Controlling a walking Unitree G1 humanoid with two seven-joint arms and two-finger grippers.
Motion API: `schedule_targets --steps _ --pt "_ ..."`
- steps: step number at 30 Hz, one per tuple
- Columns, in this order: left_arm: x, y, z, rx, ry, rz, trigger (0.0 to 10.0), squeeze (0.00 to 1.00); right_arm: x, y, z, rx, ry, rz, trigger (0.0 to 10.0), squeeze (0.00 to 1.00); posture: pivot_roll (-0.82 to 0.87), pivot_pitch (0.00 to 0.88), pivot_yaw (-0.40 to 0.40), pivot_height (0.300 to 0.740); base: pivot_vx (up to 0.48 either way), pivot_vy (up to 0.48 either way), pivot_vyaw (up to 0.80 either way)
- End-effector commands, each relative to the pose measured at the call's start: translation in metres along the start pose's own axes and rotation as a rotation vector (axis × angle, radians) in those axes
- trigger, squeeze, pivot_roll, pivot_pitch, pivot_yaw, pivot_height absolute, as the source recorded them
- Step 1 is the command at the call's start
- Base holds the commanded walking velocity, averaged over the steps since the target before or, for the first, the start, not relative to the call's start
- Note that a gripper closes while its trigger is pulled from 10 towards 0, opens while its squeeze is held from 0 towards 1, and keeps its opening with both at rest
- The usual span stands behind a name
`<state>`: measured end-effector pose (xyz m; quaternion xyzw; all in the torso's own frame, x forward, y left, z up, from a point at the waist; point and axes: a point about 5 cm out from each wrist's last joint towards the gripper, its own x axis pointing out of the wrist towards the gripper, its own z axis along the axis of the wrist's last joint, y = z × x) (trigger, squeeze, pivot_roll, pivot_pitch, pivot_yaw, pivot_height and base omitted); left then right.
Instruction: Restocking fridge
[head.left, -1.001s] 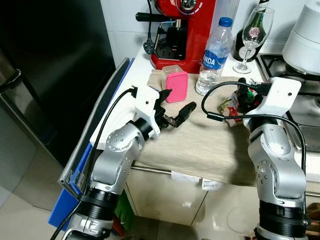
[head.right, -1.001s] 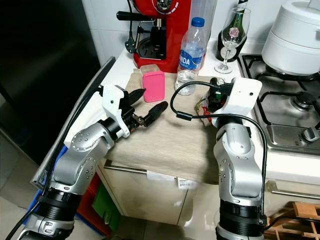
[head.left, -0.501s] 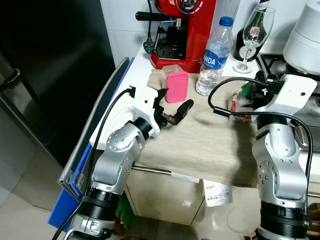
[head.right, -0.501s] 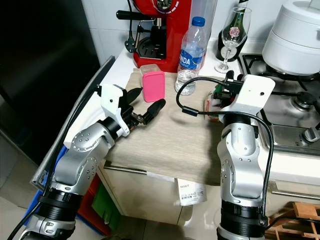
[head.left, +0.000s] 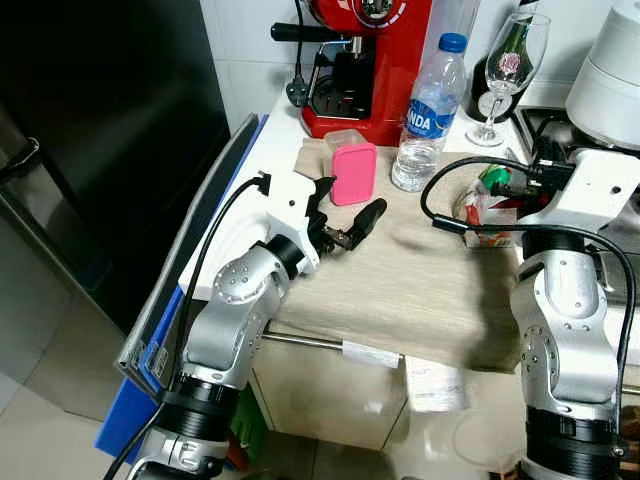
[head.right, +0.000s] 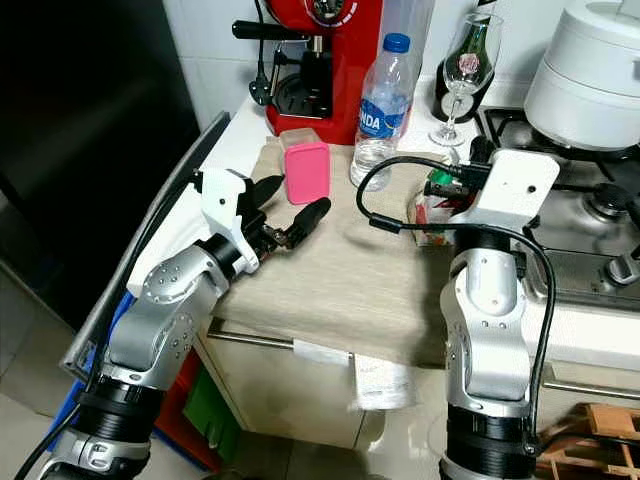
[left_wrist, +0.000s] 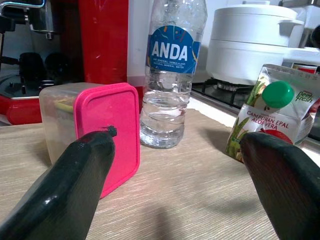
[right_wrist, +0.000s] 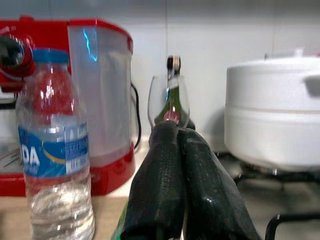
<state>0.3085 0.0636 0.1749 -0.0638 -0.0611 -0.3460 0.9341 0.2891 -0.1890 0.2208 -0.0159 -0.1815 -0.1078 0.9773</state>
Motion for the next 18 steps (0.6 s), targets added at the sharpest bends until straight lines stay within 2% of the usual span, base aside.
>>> schedule_targets --steps 1,18 --pt "0.002 0.002 0.003 0.017 -0.006 0.012 10.0 0.00 0.003 0.002 0.013 -0.003 -0.063 0.001 0.0 0.00 -0.15 0.000 0.057 0.740 0.000 0.000 0.00" --pt "0.004 0.002 0.004 0.010 -0.014 0.023 10.0 0.00 0.016 -0.012 0.029 -0.029 -0.142 -0.050 0.0 0.00 -0.15 0.000 0.054 0.740 0.000 0.000 0.00"
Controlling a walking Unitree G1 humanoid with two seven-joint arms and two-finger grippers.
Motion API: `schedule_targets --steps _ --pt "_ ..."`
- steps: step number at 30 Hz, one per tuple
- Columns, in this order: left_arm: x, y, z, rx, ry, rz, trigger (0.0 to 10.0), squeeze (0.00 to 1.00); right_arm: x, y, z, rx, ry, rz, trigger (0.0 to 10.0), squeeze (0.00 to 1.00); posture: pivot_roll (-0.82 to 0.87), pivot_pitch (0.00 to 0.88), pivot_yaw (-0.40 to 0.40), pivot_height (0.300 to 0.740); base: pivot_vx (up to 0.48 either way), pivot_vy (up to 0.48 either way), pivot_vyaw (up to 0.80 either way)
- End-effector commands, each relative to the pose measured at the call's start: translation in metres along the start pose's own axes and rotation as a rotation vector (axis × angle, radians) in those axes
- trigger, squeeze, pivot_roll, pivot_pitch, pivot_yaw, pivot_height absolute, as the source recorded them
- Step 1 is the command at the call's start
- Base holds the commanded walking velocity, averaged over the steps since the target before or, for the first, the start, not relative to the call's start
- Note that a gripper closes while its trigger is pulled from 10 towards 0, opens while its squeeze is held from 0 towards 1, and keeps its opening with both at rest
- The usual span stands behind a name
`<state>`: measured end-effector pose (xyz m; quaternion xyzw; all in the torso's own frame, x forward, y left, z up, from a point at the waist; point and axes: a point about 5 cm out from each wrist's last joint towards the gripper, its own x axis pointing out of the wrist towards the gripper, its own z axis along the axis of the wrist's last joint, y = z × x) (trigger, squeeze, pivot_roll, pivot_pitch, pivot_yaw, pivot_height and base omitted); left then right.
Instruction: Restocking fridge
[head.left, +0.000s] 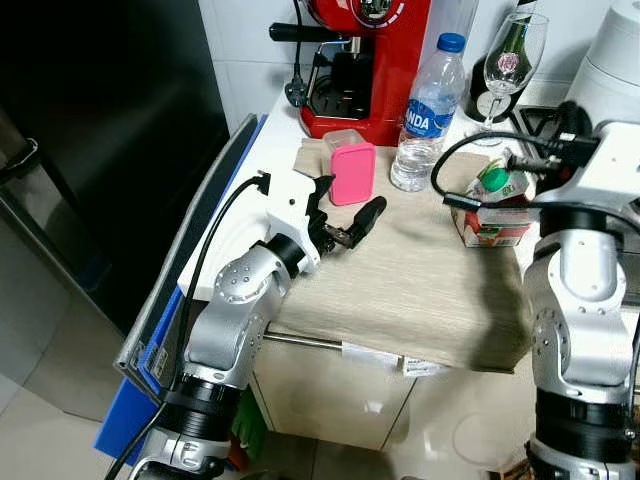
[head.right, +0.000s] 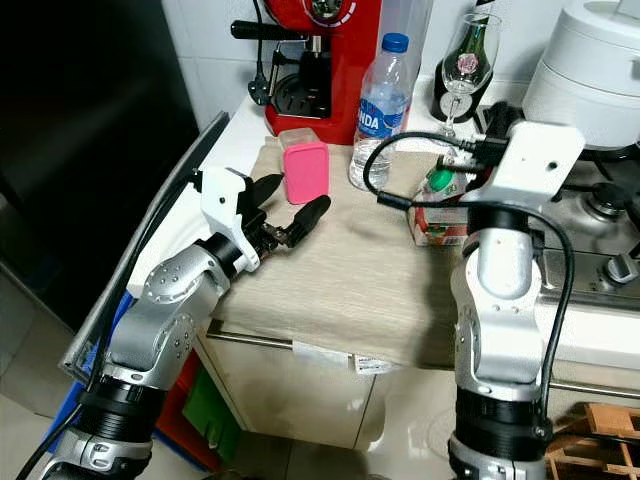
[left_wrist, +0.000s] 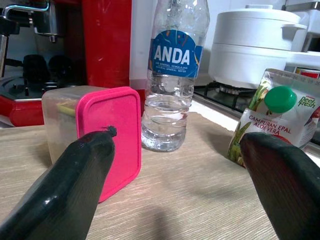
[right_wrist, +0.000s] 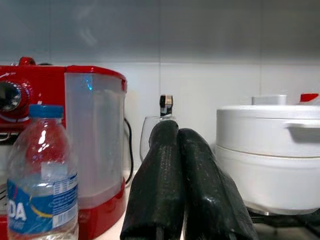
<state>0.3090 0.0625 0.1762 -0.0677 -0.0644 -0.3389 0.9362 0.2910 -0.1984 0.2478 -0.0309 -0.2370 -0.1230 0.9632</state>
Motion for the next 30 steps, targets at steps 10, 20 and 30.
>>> schedule_targets --steps 10,20,30 --pt "0.003 0.004 0.003 0.016 -0.002 0.011 10.0 0.00 0.017 -0.023 0.018 -0.040 -0.089 -0.108 0.0 0.00 -0.15 0.000 0.054 0.740 0.000 0.000 0.00" --pt "0.003 0.003 0.002 0.019 0.000 0.009 10.0 0.00 0.002 -0.016 -0.010 0.027 0.072 -0.085 10.0 1.00 -0.15 0.000 0.052 0.740 0.000 0.000 0.00" --pt "0.001 0.002 0.003 0.028 -0.001 0.007 10.0 0.00 -0.021 0.007 -0.020 0.151 0.177 0.105 10.0 1.00 -0.15 0.000 0.051 0.740 0.000 0.000 0.00"
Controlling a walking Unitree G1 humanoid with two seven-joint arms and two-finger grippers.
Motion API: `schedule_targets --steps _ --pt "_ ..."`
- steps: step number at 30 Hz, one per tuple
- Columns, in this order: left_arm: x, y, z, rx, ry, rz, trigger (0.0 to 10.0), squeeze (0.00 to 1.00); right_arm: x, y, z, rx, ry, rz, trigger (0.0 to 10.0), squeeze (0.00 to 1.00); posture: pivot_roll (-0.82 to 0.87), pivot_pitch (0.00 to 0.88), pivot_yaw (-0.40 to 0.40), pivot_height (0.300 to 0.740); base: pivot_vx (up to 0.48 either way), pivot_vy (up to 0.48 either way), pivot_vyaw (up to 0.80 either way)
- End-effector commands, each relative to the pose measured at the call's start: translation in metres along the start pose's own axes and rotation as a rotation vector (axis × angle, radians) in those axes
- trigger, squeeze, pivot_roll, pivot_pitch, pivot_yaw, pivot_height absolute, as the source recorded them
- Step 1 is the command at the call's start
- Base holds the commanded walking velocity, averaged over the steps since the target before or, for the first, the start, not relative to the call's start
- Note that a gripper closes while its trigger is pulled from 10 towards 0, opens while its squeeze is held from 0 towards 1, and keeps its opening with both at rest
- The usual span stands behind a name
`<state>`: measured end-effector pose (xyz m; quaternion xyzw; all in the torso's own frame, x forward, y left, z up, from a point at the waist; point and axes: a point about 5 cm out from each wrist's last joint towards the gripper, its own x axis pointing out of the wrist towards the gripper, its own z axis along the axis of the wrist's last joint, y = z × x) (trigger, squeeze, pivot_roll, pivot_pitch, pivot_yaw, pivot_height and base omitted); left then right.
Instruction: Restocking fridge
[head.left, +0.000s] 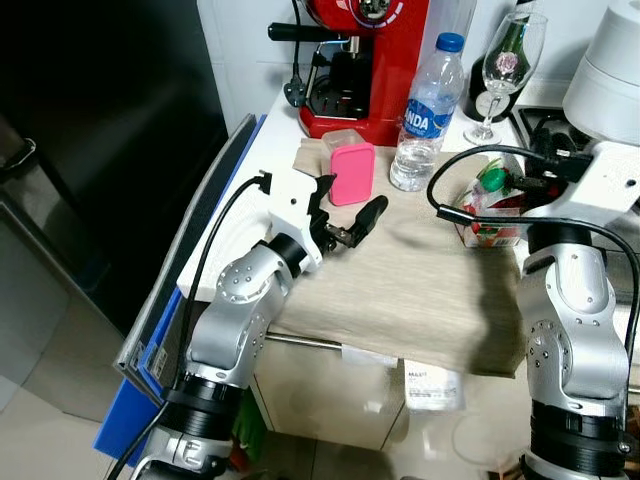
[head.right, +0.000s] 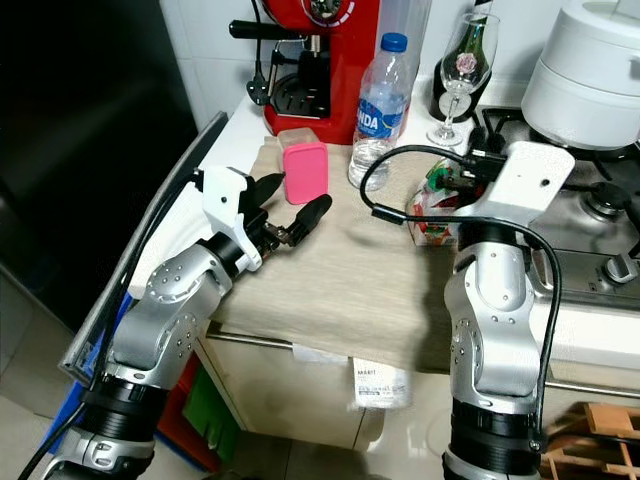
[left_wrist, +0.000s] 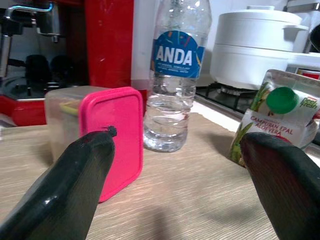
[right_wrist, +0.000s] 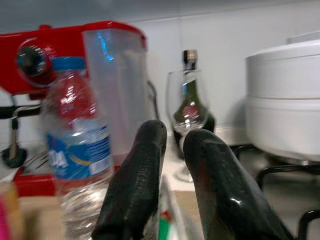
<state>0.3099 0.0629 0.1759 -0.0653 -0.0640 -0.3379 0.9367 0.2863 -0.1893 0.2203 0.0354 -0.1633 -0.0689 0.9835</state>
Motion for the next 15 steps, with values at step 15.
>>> schedule_targets --steps 15 --pt "-0.003 -0.029 0.008 0.155 -0.149 -0.188 10.0 0.00 0.015 -0.023 0.031 -0.033 0.111 0.164 10.0 1.00 -0.16 0.000 0.027 0.740 0.000 0.000 0.00"
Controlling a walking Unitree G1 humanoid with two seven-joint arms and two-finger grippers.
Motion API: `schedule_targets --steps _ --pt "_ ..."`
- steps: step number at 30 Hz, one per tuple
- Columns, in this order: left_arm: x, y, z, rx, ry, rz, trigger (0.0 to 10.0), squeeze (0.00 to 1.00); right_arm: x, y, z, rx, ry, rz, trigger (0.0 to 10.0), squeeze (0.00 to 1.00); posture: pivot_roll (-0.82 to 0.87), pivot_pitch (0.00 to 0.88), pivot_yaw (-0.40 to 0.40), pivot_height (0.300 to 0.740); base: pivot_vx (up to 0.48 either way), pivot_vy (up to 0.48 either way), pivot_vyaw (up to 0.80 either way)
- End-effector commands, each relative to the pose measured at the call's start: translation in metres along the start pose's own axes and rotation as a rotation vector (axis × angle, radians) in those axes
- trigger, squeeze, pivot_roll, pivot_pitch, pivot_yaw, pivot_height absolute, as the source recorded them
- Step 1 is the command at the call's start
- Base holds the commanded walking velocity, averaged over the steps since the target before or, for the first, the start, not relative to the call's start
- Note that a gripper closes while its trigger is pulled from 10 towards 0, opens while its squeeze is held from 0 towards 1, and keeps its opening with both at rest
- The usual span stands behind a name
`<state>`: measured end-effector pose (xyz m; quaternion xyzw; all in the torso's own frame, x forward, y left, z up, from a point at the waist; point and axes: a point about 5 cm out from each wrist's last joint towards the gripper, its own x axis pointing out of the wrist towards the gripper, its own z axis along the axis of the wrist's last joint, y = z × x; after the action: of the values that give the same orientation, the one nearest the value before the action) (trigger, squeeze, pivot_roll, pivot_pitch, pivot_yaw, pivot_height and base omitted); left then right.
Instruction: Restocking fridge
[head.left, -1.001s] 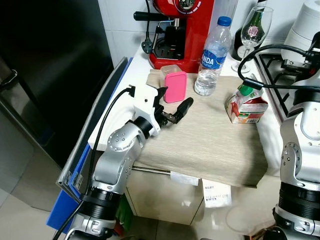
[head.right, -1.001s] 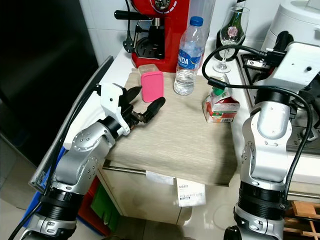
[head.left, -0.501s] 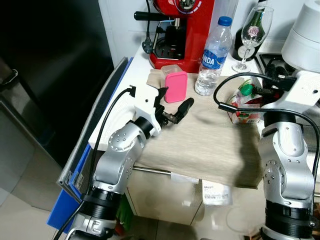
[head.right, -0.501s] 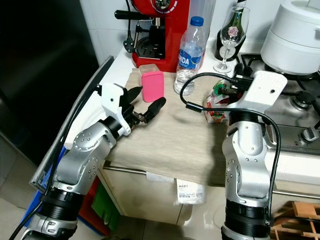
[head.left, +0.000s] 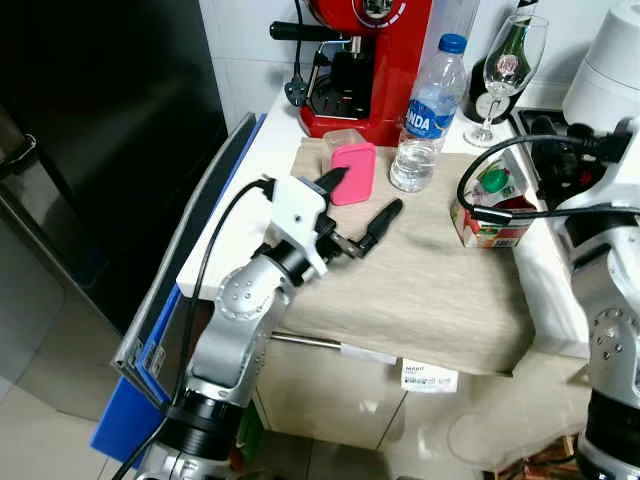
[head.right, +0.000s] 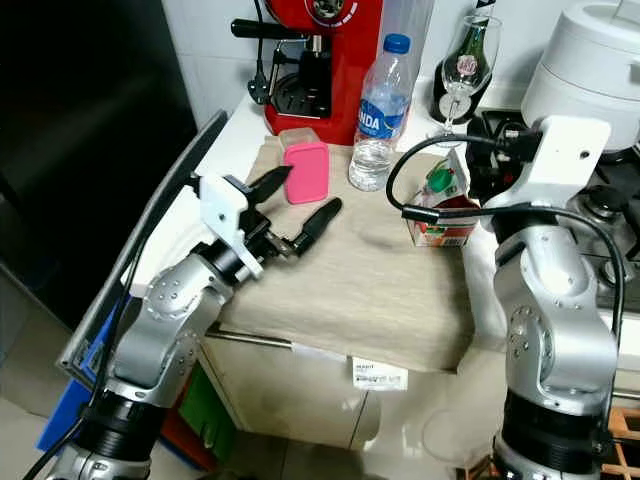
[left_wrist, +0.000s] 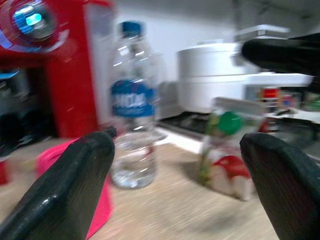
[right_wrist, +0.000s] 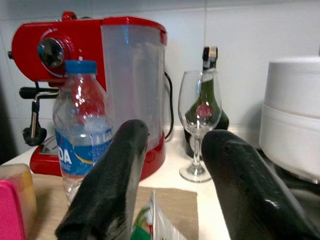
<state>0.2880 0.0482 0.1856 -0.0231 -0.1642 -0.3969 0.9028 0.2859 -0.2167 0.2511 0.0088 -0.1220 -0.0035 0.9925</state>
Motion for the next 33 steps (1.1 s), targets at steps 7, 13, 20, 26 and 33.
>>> schedule_targets --steps 7,13,20,26,33 --pt "0.011 -0.014 0.001 -0.023 -0.025 -0.130 10.0 0.00 0.010 0.005 0.012 0.021 0.077 0.138 10.0 1.00 -0.17 0.000 0.022 0.740 0.000 0.000 0.00" --pt "0.017 -0.016 0.000 -0.024 -0.048 -0.163 10.0 0.00 0.016 0.001 0.012 0.030 0.146 0.181 10.0 1.00 -0.17 0.000 0.005 0.740 0.000 0.000 0.00" --pt "0.019 -0.017 0.003 -0.031 -0.065 -0.176 10.0 0.00 0.014 0.000 0.007 0.056 0.220 0.198 10.0 1.00 -0.18 0.000 0.003 0.740 0.000 0.000 0.00" --pt "0.019 -0.016 0.003 -0.048 -0.076 -0.168 10.0 0.00 0.013 -0.002 -0.003 0.068 0.274 0.183 10.0 0.97 -0.18 0.000 -0.002 0.740 0.000 0.000 0.00" --pt "0.019 -0.017 0.001 -0.052 -0.075 -0.163 10.0 0.00 0.011 -0.001 -0.017 0.098 0.325 0.180 10.0 0.00 -0.18 0.000 -0.017 0.740 0.000 0.000 0.00"
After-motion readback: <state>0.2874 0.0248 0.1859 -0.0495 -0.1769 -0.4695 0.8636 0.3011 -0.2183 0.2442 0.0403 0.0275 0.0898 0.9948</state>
